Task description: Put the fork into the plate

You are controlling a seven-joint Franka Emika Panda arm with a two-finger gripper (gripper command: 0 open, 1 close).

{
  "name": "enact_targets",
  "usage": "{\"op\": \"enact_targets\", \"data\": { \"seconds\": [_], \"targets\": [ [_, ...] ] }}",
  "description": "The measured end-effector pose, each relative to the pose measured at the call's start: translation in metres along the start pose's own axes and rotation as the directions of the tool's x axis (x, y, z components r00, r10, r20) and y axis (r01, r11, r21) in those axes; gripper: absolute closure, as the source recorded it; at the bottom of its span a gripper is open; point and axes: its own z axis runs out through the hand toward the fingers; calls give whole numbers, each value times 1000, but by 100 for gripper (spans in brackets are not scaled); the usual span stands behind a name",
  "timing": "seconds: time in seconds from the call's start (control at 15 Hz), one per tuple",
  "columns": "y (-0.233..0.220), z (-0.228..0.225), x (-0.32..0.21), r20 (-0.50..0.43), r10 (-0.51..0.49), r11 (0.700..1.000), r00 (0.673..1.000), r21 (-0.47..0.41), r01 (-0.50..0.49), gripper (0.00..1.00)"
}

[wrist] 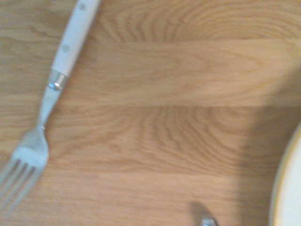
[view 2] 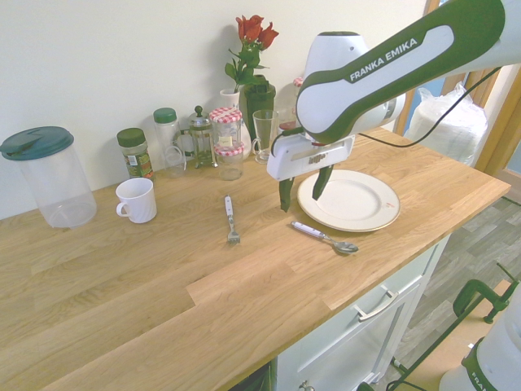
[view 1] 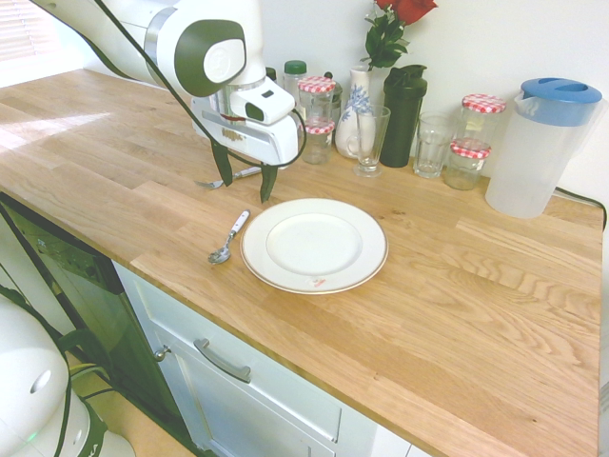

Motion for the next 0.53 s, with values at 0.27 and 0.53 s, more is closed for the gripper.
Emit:
{"op": "enact_targets", "data": {
  "seconds": [0.27,0.53],
  "targets": [
    [-61,0,-10,10,4,999,1000,39,-4,0],
    [-96,26,-9,25,85,996,996,13,-85,0]
  ]
}}
